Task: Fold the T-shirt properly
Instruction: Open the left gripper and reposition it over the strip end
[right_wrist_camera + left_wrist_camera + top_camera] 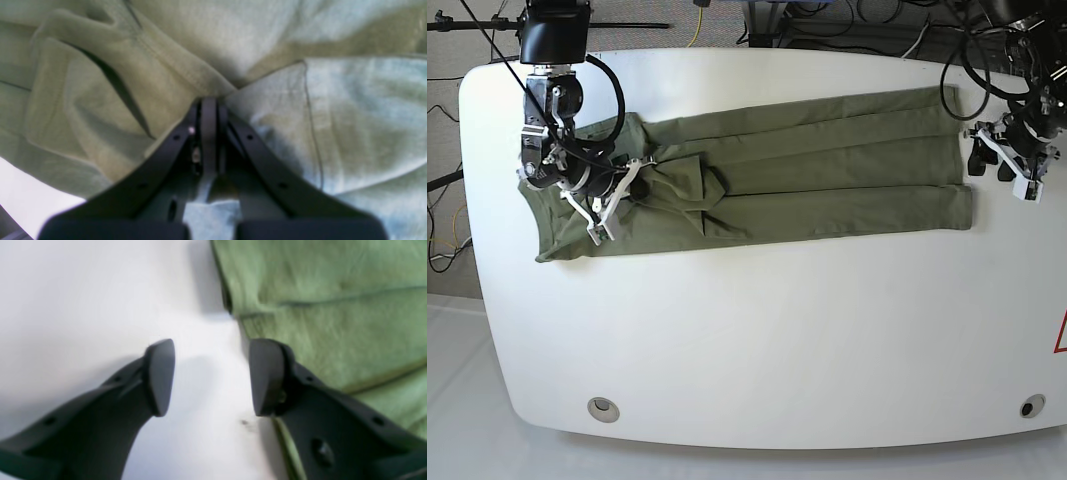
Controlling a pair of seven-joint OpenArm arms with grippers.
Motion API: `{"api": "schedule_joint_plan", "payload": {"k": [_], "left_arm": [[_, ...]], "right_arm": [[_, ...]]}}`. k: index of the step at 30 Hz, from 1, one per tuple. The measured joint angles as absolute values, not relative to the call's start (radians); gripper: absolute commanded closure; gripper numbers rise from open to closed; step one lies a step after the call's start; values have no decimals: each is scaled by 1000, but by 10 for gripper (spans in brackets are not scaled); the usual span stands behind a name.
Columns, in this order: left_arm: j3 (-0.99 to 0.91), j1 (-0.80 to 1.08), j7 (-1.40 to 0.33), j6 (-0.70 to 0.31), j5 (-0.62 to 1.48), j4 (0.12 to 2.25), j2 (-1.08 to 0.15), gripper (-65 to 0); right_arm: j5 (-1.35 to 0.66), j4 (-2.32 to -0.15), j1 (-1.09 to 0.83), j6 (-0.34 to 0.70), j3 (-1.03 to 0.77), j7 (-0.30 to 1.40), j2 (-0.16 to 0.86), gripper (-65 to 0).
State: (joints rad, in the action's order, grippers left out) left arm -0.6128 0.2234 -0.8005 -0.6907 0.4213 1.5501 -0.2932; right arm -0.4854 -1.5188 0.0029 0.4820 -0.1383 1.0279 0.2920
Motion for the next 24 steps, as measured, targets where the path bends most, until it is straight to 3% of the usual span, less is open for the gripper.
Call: {"api": "schedule_joint_plan", "payload": {"k": [7, 9, 15, 21, 24], "left_arm": [[-633, 286, -784, -690, 426, 1613, -271, -246], [-625, 292, -785, -690, 414, 1617, -261, -251], [-601, 287, -785, -691, 375, 1623, -215, -476], [-640, 263, -787, -690, 358, 1601, -223, -585], [-648, 257, -794, -681, 325, 1609, -239, -589]], "right_arm": [[-485, -1599, -45, 476, -189, 1020, 299, 0], [-486, -1608, -54, 475, -187, 1013, 298, 0], [-466, -1600, -80, 472, -138, 1012, 281, 0], [-446, -1593, -78, 474, -136, 1005, 283, 0], [-448, -1591, -66, 471, -136, 1021, 283, 0]]}}
